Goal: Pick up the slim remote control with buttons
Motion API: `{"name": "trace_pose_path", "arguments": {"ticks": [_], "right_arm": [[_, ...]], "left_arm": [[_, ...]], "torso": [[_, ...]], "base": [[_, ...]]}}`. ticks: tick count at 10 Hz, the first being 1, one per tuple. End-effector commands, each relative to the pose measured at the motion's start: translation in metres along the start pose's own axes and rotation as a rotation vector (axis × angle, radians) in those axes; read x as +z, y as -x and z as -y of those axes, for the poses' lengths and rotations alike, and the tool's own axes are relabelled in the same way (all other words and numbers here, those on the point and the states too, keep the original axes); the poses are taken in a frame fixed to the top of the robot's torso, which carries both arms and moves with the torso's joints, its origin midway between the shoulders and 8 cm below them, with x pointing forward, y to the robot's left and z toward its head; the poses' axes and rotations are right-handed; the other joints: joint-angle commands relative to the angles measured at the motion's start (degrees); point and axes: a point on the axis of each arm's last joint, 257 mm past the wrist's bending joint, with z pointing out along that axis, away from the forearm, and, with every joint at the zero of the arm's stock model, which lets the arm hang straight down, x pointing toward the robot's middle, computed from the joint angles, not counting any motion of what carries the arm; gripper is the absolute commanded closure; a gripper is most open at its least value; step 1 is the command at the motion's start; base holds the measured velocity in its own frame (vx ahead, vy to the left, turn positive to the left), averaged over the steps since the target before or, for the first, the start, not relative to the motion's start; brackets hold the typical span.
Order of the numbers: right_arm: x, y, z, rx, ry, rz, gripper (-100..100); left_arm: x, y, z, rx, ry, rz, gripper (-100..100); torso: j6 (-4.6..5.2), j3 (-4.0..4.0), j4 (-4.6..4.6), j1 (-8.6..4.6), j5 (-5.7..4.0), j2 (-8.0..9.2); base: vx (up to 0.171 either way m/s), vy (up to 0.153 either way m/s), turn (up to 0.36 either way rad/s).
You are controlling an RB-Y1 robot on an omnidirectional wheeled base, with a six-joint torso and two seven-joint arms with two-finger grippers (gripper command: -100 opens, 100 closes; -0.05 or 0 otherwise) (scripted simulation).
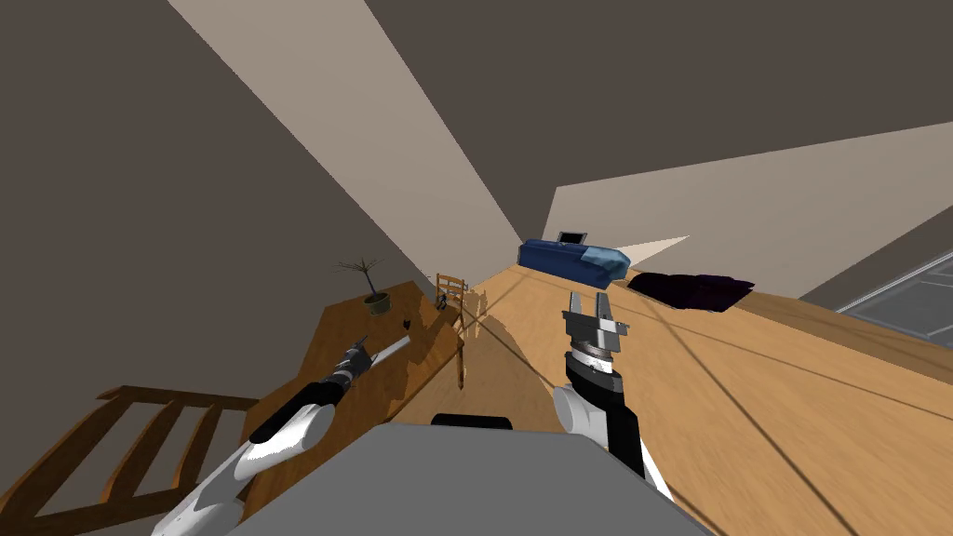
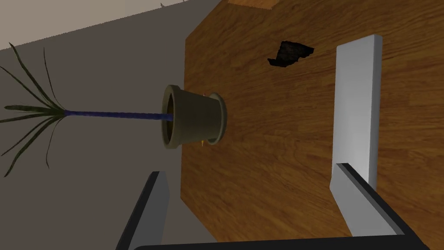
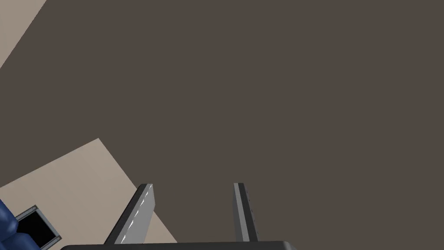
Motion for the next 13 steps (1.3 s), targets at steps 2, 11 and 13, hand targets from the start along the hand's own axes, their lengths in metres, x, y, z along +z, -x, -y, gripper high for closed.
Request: {"name": "trace_pose_path", "arguments": {"ticks": [2,11,13], "right_arm": [[0.0,0.0,0.0,0.0,0.0,0.0,0],[0.0,0.0,0.0,0.0,0.0,0.0,0],[0.0,0.0,0.0,0.0,0.0,0.0,0]], "left_arm": [[0.0,0.035,-0.02,-0.029,0.082,0.062,-100],[-0.03,0.136,-0.089,-0.127,0.325,0.263,-100],[-0.045,0.163,-0.107,-0.165,0.393,0.321,-100]], "torso": [[-0.01,0.02,0.01,0.03,0.0,0.04],[-0.01,0.01,0.01,0.04,0.01,0.02],[0.06,0.01,0.01,0.03,0.01,0.0]], "base": [[0.008,-0.016,-0.136],[0.013,-0.011,-0.185],[0.02,-0.002,-0.256]]}}
